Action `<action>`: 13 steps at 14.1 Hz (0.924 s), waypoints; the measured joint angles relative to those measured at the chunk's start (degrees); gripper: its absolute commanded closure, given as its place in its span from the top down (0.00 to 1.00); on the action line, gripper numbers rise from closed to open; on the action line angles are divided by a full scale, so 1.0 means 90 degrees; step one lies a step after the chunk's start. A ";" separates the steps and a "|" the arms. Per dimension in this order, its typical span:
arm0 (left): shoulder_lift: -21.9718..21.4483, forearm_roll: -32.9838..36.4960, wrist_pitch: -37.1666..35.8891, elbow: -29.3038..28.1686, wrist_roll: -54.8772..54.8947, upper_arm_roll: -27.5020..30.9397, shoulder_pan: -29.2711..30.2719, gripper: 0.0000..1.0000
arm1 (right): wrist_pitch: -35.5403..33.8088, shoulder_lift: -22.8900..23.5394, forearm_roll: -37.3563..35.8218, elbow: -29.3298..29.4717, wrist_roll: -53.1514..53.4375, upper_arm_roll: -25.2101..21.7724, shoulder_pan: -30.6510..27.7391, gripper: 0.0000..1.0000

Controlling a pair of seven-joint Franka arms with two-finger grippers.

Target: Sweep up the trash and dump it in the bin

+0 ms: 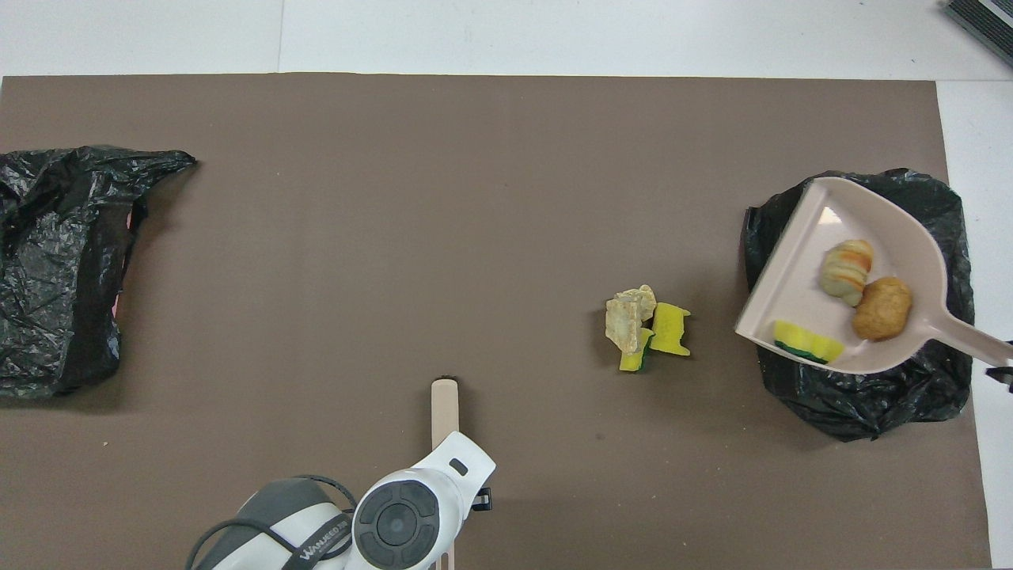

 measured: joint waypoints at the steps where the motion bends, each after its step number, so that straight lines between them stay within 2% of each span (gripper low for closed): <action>1: -0.0007 0.0008 -0.0009 0.0100 0.0063 0.0014 0.0187 1.00 | 0.0206 0.0002 -0.0336 0.0006 -0.0132 -0.0015 -0.0166 0.00; 3: 0.0003 0.0025 -0.0401 0.0558 0.0467 0.0039 0.0726 1.00 | 0.0581 0.0047 -0.0739 0.0009 -0.0373 -0.0014 -0.0371 0.00; 5: 0.0074 0.0048 -0.1342 0.1455 0.1294 0.0068 0.1455 1.00 | 0.0766 0.0194 -0.1010 0.0008 -0.0705 -0.0013 -0.0533 0.00; 7: 0.0187 0.0089 -0.1896 0.2165 0.2137 0.0095 0.2055 1.00 | 0.0851 0.0305 -0.1602 0.0003 -0.0805 0.0017 -0.0530 0.00; 13: 0.0453 0.0585 -0.2303 0.3358 0.4171 0.0126 0.3609 1.00 | 0.1104 0.0401 -0.2999 -0.0145 -0.0809 0.0153 -0.0170 0.00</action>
